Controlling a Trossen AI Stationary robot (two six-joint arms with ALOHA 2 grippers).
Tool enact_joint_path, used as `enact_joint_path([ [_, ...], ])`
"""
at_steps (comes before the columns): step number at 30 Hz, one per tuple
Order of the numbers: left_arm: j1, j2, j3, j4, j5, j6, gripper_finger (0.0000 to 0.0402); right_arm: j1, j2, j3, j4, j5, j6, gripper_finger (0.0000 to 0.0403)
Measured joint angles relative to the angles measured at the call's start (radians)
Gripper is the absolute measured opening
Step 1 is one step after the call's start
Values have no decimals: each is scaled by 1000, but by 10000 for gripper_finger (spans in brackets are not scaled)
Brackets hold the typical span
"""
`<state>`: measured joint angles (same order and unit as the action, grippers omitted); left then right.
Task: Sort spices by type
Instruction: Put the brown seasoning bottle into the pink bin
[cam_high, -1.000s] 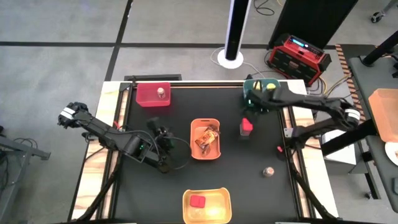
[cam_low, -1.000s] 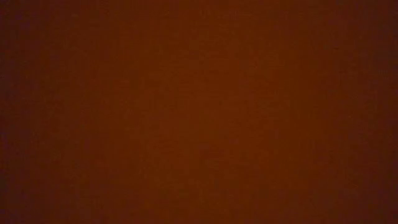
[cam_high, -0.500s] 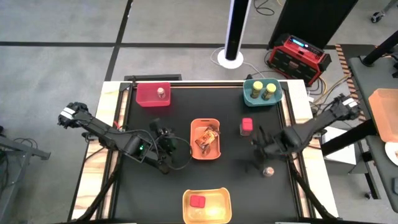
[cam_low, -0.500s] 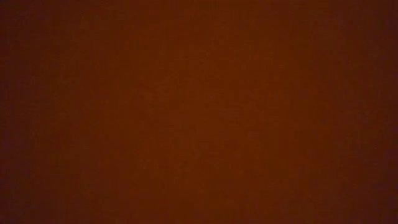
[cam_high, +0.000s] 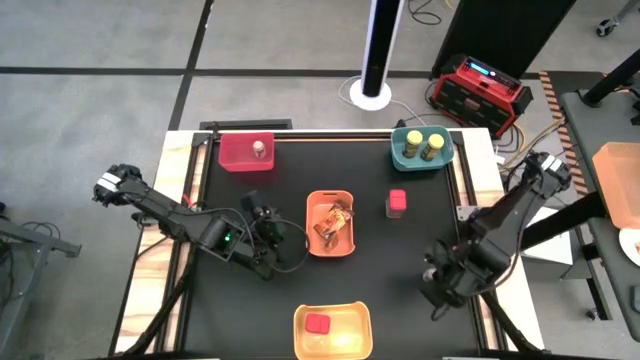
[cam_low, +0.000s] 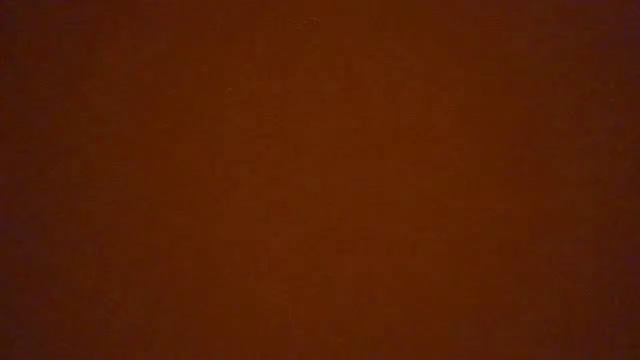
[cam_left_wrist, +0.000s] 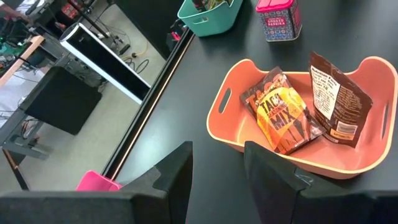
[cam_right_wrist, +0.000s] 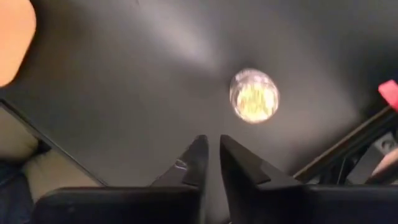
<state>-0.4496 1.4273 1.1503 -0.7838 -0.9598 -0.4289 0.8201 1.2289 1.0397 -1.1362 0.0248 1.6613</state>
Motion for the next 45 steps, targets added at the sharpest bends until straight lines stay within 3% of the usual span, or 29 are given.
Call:
enact_joint_path([
  [5, 0, 0, 0, 3, 0, 1, 129, 38, 0, -1, -13, -3, 108, 85],
  [15, 0, 0, 0, 6, -1, 37, 129, 40, 0, -50, -36, -7, 249, 239],
  [23, 0, 0, 0, 6, -51, 83, 129, 17, 0, -126, -28, 1, 286, 313],
  [33, 0, 1, 0, 6, -53, 99, 129, -11, 29, -208, 125, 11, 293, 332],
  [45, 0, 12, 0, 7, -79, 107, 129, -16, 154, -212, 132, -7, 295, 283],
])
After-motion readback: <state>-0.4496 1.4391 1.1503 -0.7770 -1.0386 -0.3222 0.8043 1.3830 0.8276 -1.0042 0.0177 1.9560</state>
